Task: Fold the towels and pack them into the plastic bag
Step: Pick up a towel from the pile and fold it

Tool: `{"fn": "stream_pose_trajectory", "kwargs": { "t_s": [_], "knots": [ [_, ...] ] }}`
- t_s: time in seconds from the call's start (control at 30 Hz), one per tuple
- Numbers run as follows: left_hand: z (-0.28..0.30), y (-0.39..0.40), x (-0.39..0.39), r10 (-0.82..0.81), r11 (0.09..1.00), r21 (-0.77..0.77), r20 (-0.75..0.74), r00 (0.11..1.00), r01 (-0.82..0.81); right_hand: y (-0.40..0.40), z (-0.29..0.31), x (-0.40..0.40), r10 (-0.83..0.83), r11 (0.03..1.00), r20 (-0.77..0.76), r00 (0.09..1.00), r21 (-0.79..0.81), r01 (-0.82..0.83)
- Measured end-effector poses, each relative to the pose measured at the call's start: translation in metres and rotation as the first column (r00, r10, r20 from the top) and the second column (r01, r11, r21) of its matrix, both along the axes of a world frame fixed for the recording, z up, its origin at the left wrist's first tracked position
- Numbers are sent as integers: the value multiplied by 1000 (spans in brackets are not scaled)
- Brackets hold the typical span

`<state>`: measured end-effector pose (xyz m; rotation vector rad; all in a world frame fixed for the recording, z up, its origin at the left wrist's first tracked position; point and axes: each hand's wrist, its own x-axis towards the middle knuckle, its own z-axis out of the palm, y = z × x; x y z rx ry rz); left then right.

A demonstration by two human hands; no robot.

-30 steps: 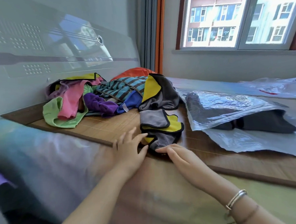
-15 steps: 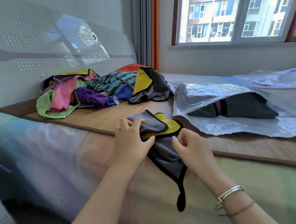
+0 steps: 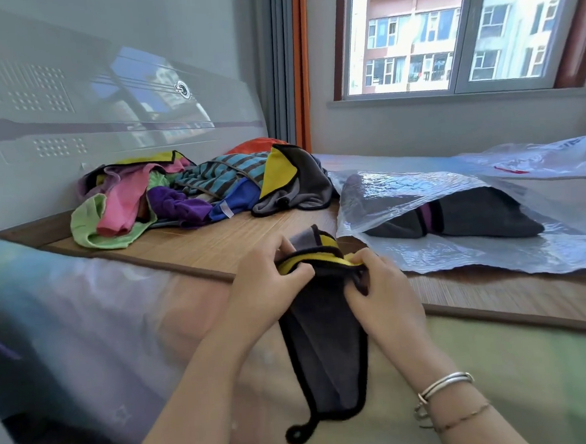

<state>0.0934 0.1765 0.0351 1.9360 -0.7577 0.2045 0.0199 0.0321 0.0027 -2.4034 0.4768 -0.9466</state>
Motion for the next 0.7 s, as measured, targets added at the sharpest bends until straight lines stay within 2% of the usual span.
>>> {"fn": "stream_pose_trajectory", "kwargs": {
  "t_s": [0.13, 0.23, 0.37, 0.43, 0.53, 0.63, 0.7],
  "knots": [
    [16, 10, -4, -60, 984, -177, -166, 984, 30, -1, 9, -3, 51, 983, 331, 942, 149, -106],
    [23, 12, -5, -142, 942, -335, -316, 938, 30, 3, 20, -17, 124, 943, 452, 884, 225, -247],
    [31, 7, -11, -266, 886, -464, -460, 847, 27, 3, 36, -42, 270, 799, 600, 753, 296, -523],
    [34, 3, -16, -277, 881, -473, -497, 822, 11, 3, 45, -53, 278, 800, 612, 740, 279, -531],
    [38, 0, -18, -242, 840, -523, -598, 764, -143, 5, 62, -68, 339, 799, 575, 745, 242, -551],
    [41, 0, -19, -280, 813, -561, -614, 738, -159, 9, 79, -80, 467, 747, 412, 782, 289, -598],
    [44, -2, -26, -280, 822, -555, -585, 761, -125, 13, 81, -81, 505, 754, 293, 812, 308, -580]
  ]
}}
